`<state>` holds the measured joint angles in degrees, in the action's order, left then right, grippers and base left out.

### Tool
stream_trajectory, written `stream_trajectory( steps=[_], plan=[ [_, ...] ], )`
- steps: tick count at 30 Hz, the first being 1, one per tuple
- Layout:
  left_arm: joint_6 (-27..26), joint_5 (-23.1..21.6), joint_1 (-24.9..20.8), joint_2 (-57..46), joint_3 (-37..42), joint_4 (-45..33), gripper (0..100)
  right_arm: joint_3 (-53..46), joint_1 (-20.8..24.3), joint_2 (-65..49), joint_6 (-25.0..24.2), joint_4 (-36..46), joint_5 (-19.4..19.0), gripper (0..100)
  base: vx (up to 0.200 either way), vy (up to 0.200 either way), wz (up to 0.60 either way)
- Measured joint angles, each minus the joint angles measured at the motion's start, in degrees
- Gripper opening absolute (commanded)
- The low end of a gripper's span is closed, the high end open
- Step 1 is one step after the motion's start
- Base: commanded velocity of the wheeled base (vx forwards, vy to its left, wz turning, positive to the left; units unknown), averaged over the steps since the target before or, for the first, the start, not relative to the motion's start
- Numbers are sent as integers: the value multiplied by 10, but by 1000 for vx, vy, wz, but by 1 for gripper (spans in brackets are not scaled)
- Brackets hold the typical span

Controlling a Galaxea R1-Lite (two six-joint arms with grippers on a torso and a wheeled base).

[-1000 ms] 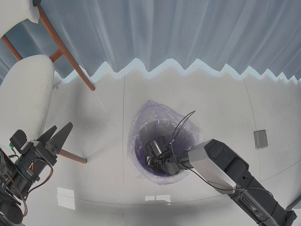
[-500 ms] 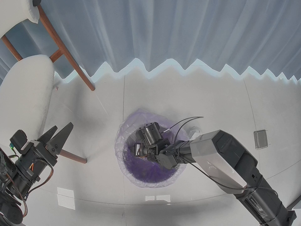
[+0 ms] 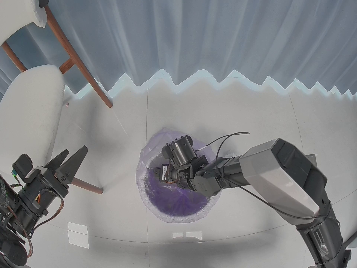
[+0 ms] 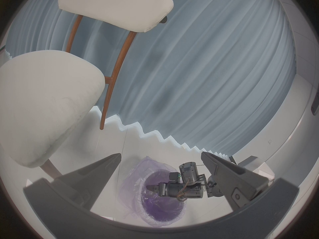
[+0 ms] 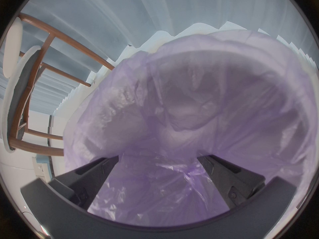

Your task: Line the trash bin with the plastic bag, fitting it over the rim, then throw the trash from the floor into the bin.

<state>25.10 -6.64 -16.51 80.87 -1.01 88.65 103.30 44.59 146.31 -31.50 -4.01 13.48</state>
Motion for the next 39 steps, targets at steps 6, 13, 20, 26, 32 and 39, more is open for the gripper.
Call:
stream_trajectory(
  steps=[6,13,20,26,32,39],
  plan=[
    [0,-1,0,0,0,0,100,-76,0,-63,0,1,1,100,0,0,0],
    [0,-3,-1,0,0,0,100,-158,-2,-156,-8,1,1,100,0,0,0],
    [13,-4,-2,2,0,0,100,-236,-5,-258,-81,6,0,100,0,0,0],
    [62,-6,-18,16,0,0,100,-319,-31,-348,-113,22,-5,100,0,0,0],
    [111,-20,-36,79,-21,0,100,-377,-58,-420,-122,26,-10,100,0,0,0],
    [154,-27,-40,199,-145,0,100,-405,-78,-488,-127,26,-11,100,0,0,0]
  ],
)
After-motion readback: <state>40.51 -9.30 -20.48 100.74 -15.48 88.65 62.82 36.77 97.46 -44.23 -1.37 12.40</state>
